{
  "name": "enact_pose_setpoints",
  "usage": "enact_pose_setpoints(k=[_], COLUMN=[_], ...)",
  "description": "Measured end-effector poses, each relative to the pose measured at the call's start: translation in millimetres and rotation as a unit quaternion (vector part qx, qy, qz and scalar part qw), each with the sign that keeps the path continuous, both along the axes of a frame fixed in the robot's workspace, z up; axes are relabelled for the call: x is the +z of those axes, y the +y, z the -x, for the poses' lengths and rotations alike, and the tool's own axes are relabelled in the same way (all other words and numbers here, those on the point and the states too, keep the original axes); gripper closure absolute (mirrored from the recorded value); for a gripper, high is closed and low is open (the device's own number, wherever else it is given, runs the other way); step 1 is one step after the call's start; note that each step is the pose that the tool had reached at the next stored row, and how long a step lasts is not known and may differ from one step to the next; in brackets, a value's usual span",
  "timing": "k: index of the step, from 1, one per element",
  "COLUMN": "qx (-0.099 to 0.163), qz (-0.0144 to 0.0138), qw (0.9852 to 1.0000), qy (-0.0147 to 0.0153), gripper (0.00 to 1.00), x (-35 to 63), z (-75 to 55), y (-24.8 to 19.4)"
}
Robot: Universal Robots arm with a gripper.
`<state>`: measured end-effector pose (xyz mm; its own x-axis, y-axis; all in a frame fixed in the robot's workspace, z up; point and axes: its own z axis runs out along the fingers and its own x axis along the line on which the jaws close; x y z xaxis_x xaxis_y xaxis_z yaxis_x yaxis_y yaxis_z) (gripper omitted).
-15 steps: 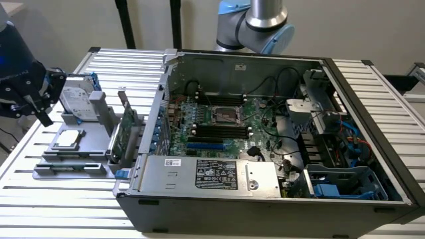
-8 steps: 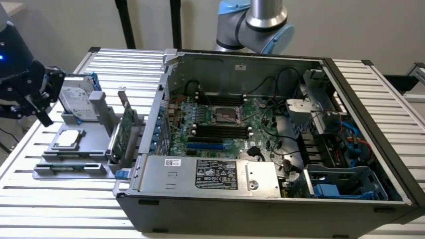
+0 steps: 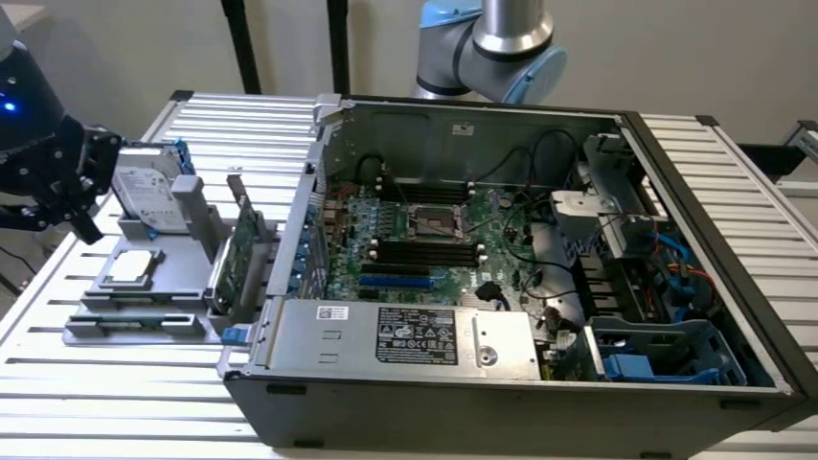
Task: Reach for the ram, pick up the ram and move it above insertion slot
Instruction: 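Pick up the ram and move it above insertion slot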
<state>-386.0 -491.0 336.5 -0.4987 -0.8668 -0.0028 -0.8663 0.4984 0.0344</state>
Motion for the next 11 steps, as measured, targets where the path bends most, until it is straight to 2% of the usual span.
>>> enact_pose_setpoints(k=[3,6,11], qx=[0.027,0.054,0.100], qz=[0.0000,0.0000,0.0001], qw=[0.9996,0.9985,0.9950], qy=[-0.0008,-0.0018,-0.0047], gripper=[0.89,0.89,0.89], x=[0.0,0.0,0.0], z=[0.0,0.0,0.0], y=[0.0,0.0,0.0])
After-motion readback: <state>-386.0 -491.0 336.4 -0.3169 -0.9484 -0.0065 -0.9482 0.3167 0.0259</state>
